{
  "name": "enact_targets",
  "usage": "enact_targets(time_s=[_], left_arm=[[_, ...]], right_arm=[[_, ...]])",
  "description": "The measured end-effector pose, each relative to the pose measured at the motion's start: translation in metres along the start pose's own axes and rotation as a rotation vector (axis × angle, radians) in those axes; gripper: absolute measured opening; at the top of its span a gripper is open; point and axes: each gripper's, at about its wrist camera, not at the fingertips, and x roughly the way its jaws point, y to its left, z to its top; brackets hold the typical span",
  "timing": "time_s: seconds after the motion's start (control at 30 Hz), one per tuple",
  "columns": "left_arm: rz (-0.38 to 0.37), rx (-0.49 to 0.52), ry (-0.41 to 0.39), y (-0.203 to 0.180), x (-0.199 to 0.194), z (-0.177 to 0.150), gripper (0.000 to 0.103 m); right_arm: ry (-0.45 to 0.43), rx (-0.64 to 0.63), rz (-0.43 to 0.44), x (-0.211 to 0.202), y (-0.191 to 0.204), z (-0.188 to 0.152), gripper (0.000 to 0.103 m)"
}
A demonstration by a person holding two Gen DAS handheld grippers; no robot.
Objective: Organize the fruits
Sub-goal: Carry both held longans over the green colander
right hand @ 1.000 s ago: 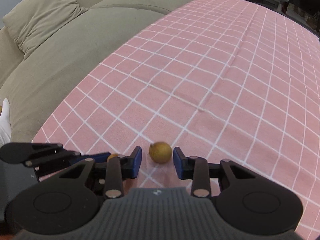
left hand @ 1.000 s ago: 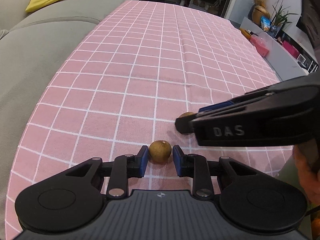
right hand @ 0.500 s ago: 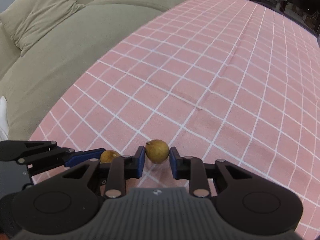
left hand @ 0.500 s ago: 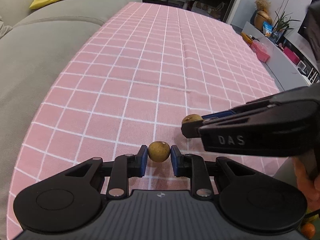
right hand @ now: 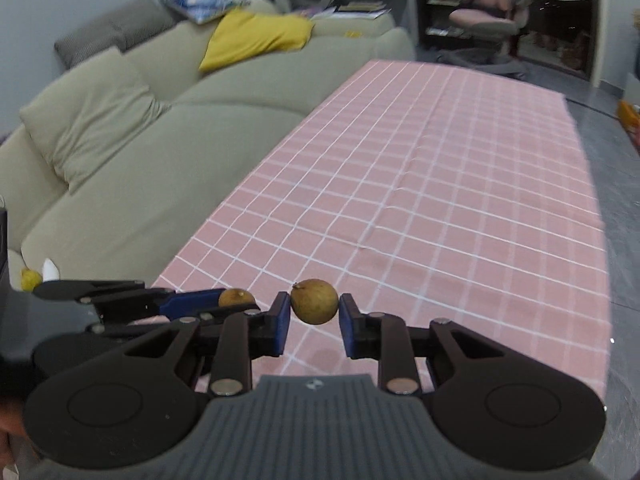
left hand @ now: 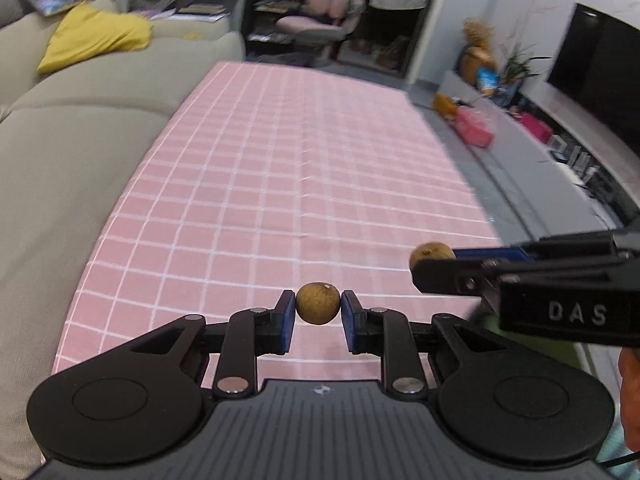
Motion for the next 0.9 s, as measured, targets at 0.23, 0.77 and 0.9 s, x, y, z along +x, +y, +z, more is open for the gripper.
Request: enact_targets(time_s=[0.23, 0.77, 0.9], left_arm=[[-0.116, 0.1, 0.006, -0.046, -0.025, -0.004, 0.027], [-0.342, 0.249, 0.32, -0.114, 0.024, -0.039, 0.027], [-0.338, 0.279, 0.378, -0.119, 0.037, -0.049, 0.027]], right_arm=[[-0.042, 0.043, -0.063, -0.077, -0.023, -0.04, 0.022], [0.168, 0.055, -0.136, -0.103, -0.067, -0.118, 0.022], [0.253, 0.015, -0.131, -0.089, -0.071, -0.125, 0.022]])
